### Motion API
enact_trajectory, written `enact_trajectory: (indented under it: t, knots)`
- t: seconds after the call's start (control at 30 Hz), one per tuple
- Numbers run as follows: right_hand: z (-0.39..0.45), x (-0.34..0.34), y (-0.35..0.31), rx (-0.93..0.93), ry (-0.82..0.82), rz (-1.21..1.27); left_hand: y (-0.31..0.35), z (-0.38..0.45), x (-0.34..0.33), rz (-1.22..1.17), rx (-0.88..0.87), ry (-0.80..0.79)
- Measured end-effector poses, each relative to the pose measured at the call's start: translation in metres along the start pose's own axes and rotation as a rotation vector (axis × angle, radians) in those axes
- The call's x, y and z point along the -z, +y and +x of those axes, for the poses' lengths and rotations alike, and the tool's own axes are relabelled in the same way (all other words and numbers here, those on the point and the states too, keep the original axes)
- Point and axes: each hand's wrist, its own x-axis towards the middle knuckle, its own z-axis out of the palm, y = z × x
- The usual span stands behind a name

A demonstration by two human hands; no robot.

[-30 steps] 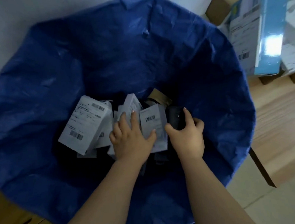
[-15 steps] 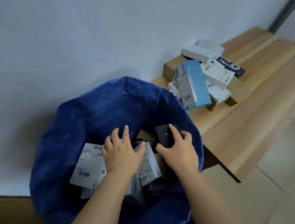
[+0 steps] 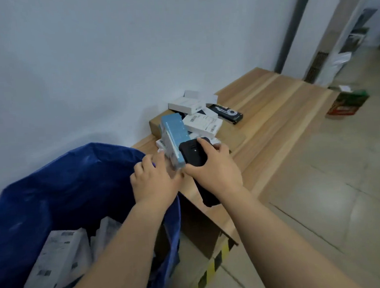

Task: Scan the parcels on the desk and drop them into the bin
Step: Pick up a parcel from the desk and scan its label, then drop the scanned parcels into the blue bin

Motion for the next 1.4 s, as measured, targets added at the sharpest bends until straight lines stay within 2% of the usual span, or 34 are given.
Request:
enact_trajectory:
  t: [0.17,0.4,0.6,0.73,1.1,1.4]
  knots:
    - [0.010,0.087,0.066,0.005,0.094,0.020,0.112,0.005,-0.014,-0.026,-0.055,0.009]
    - [0.029,0.200,0.171,-0.103,0.236,0.005,0.261,0.014,-0.030,-0.094,-0.182,0.037]
    - [0.068,0.264,0.236,-0.202,0.338,0.017,0.358,0.048,-0.051,-0.098,-0.305,0.031]
    - [0.121,0.299,0.274,-0.236,0.379,0.018,0.417,0.098,-0.071,-0.117,-0.346,0.039]
    - [0.281,0.377,0.328,-0.248,0.433,0.024,0.542,0.239,-0.099,-0.102,-0.389,0.064]
    - [0.409,0.411,0.372,-0.180,0.342,0.041,0.604,0.326,-0.130,-0.059,-0.293,0.128]
